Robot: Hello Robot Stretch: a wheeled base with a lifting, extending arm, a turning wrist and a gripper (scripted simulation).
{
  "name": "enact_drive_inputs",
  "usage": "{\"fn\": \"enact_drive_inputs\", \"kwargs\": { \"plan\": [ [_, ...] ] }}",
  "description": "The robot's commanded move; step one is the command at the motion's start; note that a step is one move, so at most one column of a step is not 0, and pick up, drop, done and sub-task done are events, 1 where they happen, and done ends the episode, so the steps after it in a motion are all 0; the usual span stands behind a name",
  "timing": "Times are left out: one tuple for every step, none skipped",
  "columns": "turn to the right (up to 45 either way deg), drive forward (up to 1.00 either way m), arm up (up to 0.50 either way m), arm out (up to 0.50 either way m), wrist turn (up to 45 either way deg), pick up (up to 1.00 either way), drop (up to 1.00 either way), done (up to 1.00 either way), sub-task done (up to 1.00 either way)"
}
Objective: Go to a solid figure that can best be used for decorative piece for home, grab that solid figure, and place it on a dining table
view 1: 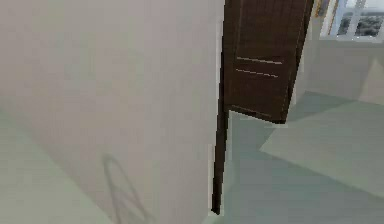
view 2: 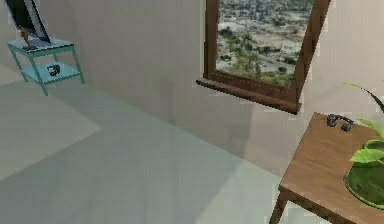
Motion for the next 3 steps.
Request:
{"fn": "enact_drive_inputs", "kwargs": {
  "plan": [
    [-6.0, 0.0, 0.0, 0.0, 0.0, 0.0, 0.0, 0.0, 0.0],
    [0.0, 0.2, 0.0, 0.0, 0.0, 0.0, 0.0, 0.0, 0.0],
    [45.0, 0.0, 0.0, 0.0, 0.0, 0.0, 0.0, 0.0, 0.0]
  ]
}}
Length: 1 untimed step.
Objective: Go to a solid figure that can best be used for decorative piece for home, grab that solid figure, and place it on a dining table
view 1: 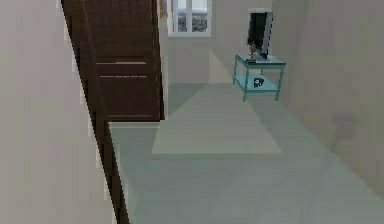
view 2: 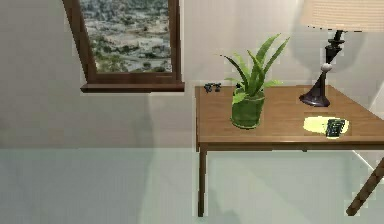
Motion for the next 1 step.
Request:
{"fn": "enact_drive_inputs", "kwargs": {
  "plan": [
    [6.0, 0.0, 0.0, 0.0, 0.0, 0.0, 0.0, 0.0, 0.0]
  ]
}}
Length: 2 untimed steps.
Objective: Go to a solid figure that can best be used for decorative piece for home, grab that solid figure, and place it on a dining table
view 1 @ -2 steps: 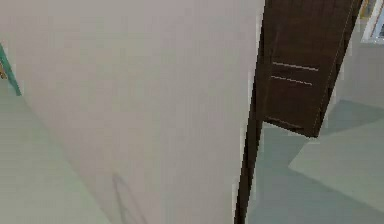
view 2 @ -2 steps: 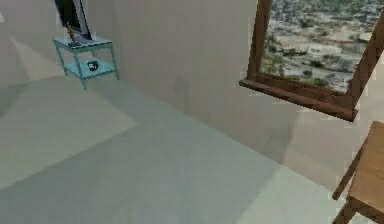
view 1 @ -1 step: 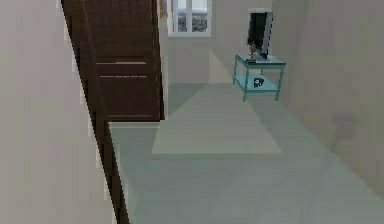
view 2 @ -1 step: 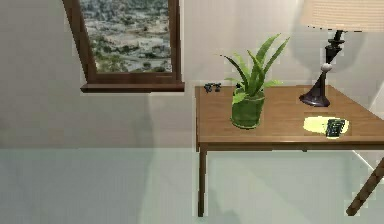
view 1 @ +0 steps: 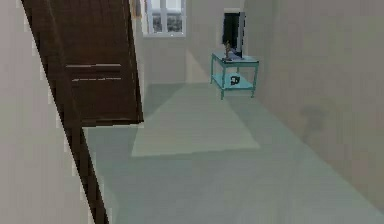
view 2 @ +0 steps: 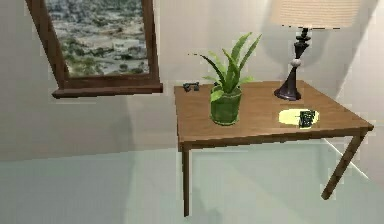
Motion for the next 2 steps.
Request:
{"fn": "enact_drive_inputs", "kwargs": {
  "plan": [
    [0.0, 1.0, 0.0, 0.0, 0.0, 0.0, 0.0, 0.0, 0.0],
    [0.0, 1.0, 0.0, 0.0, 0.0, 0.0, 0.0, 0.0, 0.0]
  ]
}}
